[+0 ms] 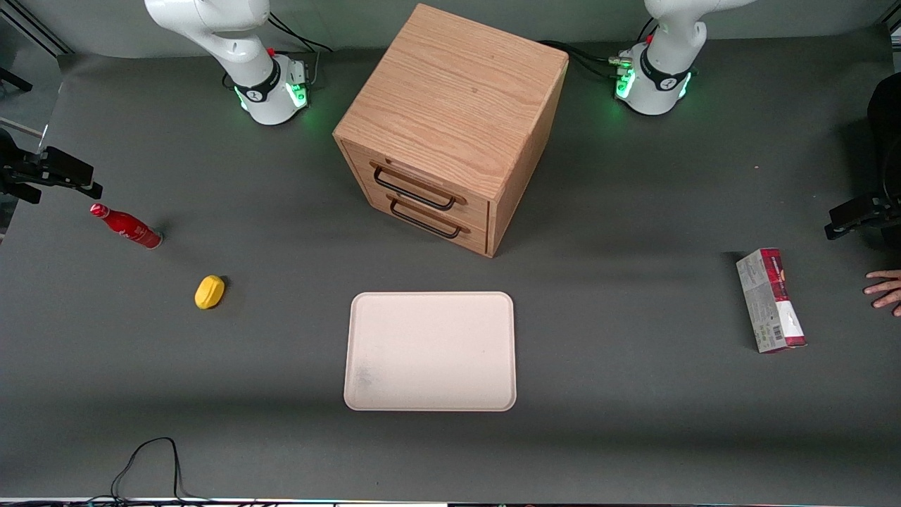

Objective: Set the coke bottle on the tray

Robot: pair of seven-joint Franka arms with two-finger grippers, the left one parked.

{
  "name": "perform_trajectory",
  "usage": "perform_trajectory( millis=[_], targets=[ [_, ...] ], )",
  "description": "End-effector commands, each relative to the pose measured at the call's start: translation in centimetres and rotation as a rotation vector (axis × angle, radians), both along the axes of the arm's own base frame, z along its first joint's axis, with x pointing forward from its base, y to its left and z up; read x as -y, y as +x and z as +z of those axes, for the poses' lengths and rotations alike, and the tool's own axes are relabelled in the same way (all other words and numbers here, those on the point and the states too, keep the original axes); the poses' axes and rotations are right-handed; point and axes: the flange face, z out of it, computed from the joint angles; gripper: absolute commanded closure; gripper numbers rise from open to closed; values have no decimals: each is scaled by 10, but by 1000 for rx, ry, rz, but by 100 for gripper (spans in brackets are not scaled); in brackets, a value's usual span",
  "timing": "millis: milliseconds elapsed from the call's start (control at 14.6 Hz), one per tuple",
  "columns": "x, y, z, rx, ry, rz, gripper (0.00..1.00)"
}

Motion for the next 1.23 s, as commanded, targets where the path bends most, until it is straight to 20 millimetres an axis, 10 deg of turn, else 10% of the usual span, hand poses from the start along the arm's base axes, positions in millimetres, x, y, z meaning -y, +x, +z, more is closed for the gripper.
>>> perform_trajectory(
  millis=[0, 617, 1166],
  targets=[
    [-2, -4, 7, 2, 23, -6, 0],
    [7, -19, 10, 6, 10, 48, 0],
    [128, -91, 2, 60, -21, 102, 0]
  ],
)
